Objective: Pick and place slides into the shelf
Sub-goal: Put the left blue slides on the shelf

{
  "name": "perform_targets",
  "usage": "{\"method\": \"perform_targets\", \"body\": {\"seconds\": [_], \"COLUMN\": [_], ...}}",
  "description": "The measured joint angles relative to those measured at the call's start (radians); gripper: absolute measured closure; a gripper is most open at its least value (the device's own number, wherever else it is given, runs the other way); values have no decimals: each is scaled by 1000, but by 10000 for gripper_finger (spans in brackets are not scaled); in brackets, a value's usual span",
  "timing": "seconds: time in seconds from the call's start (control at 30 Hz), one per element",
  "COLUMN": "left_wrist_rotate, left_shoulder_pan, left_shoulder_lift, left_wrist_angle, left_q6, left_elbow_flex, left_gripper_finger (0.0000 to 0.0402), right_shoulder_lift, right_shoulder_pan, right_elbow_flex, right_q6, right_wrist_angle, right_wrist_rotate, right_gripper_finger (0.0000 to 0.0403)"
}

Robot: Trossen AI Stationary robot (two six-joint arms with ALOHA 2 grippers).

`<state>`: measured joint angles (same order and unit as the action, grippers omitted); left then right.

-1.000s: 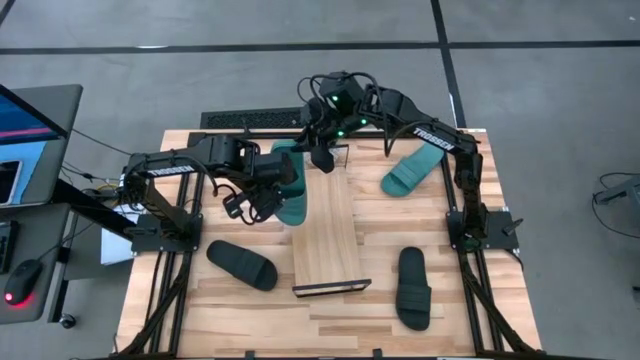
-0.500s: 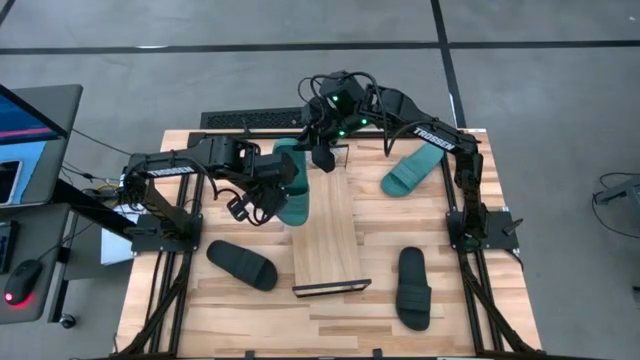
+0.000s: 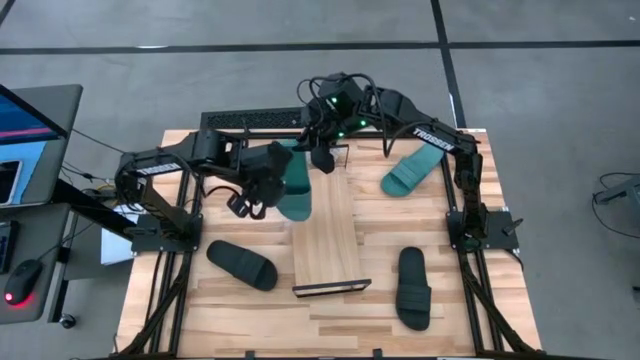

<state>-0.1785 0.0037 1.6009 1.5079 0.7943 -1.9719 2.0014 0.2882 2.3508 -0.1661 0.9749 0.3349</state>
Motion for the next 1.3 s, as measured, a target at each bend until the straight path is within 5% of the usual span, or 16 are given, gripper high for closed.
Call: {"method": "perform_targets", "body": {"seconds": [0.33,0.83,1.3], "left_wrist_rotate": [-128,-204,-370], "left_shoulder_pan": [-23,-18,-18], "left_shoulder_lift": [-41,-196,-308], "left_wrist_angle": [-1,36,63], "left_q6": [-232,-559,-871], "left_elbow_flex": [-65,-64,-61], "left_gripper_finger": [195,213,214], "right_shoulder_lift": [-40,-308,-482], "right_shoulder_pan": [63,192,142], "right_elbow_flex": [2,3,3], "right_q6": [119,253,517], "right_wrist_angle": [-32,-98,-59], "right_wrist_rotate": [-140,-330,-573], "right_gripper_finger": [363,363,363]}}
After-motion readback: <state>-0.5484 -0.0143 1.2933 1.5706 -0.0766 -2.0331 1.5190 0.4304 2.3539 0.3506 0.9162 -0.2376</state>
